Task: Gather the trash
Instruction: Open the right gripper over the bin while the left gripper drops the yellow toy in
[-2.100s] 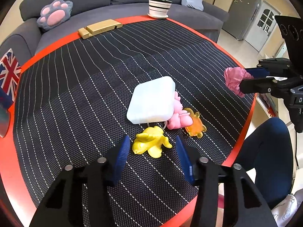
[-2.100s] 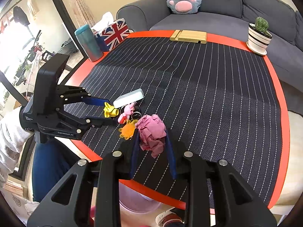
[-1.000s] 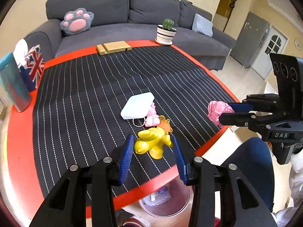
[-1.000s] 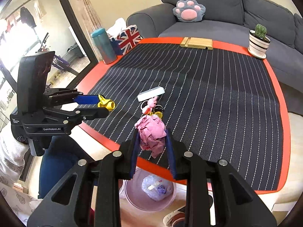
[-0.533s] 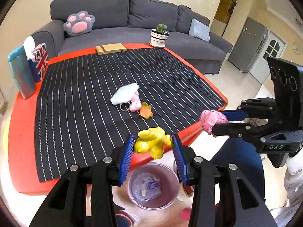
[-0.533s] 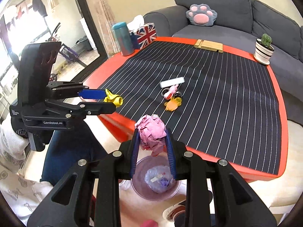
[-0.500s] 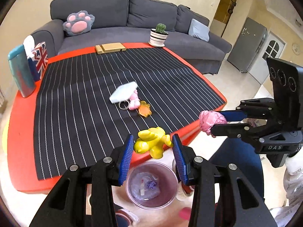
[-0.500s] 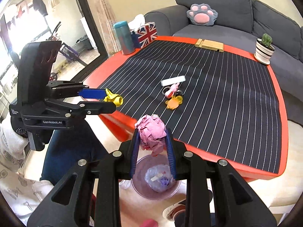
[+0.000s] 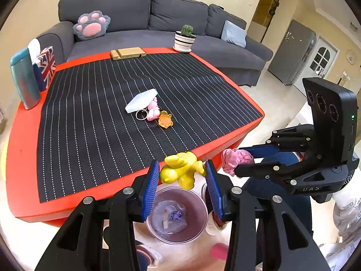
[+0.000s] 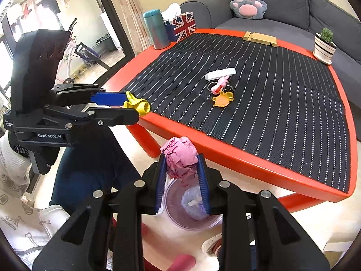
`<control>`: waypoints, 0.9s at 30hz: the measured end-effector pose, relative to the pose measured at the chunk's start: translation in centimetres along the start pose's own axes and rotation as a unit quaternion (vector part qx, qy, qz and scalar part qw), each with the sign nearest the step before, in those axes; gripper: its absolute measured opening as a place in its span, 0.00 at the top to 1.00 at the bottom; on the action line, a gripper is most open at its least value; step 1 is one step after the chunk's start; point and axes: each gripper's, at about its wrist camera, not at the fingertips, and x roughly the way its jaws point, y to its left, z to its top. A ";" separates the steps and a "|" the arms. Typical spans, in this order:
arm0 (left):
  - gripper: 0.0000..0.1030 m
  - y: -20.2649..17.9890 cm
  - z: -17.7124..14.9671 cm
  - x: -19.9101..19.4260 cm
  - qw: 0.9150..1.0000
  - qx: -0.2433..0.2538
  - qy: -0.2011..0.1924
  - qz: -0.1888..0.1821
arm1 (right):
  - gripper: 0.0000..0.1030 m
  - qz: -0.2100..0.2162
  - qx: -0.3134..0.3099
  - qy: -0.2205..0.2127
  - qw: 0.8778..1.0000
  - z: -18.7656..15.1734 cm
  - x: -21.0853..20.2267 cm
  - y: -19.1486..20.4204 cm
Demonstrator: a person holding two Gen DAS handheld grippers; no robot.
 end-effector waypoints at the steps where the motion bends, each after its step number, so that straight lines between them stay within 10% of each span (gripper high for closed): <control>1: 0.60 0.1 0.0 0.0 1.000 -0.001 0.000 0.000 | 0.74 0.002 -0.001 0.000 1.000 0.0 0.1 0.1; 4: 0.60 0.1 0.0 0.0 1.000 -0.001 0.000 0.000 | 0.67 0.004 -0.007 0.000 1.000 0.2 0.3 0.4; 8: 0.60 0.2 0.0 0.1 1.000 -0.001 0.002 -0.001 | 0.19 -0.009 0.016 -0.015 1.000 0.2 0.1 -0.4; 27: 0.60 -0.9 -0.4 0.6 1.000 0.009 0.012 -0.014 | 0.11 -0.045 0.049 -0.033 0.997 -0.1 -1.6 -2.2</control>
